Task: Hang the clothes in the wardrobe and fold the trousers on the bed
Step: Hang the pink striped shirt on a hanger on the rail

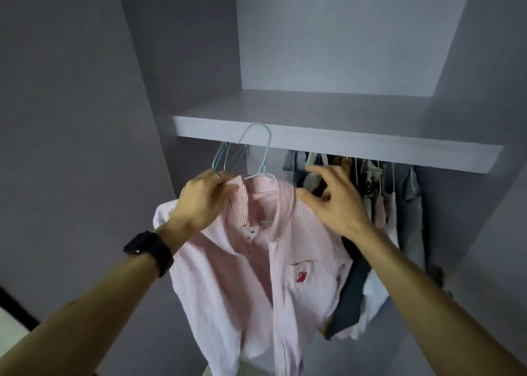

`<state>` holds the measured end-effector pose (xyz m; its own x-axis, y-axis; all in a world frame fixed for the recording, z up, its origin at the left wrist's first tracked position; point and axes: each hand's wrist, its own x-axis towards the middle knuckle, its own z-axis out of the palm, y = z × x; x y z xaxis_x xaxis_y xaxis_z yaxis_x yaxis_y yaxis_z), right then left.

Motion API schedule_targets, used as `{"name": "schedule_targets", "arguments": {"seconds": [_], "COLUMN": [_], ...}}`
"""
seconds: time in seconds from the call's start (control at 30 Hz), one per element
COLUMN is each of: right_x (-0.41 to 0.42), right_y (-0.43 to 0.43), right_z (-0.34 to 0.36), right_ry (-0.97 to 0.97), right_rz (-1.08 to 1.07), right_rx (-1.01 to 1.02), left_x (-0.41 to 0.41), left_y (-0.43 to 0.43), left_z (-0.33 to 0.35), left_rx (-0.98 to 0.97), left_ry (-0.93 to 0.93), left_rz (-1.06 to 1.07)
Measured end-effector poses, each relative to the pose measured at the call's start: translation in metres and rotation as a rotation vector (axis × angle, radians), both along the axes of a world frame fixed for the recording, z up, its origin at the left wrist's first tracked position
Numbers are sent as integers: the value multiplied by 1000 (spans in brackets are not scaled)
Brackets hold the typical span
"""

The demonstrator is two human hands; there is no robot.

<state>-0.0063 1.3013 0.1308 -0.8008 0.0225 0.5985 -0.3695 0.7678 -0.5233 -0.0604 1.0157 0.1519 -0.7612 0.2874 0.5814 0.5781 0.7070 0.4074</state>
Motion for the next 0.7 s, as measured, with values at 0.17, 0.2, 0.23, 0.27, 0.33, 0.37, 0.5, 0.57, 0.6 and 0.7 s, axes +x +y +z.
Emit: {"name": "schedule_targets", "arguments": {"seconds": [0.17,0.2,0.23,0.27,0.33,0.37,0.5,0.57,0.6,0.7], "right_x": [-26,-27,-27,-26,-23,-23,-25,-25,-24,-31], "right_y": [-4,-3,-1,0,-6,-13,-37,-39,-38,-22], "right_z": [21,20,16,12,4,-1,-7,-12,-15,-18], "right_ry": [-38,33,100,141,181,188,189,147,98,-125], "right_rz": [119,95,60,30,14,17,28,39,65,228], "right_rx": [450,464,457,435,415,425,424,380,344,121], "left_x": [5,6,9,12,15,14,9,10,10,8], "left_y": [11,8,3,-3,-8,-5,32,43,43,34], "left_z": [10,9,7,6,9,13,28,24,21,15], "left_rx": [1,-16,-27,-23,47,54,-91,-36,-37,-51], "left_ry": [-15,-37,-76,-129,-241,-258,-189,-195,-186,-171], "left_rz": [-39,-43,-52,-58,-54,-47,-60,-15,11,2]}}
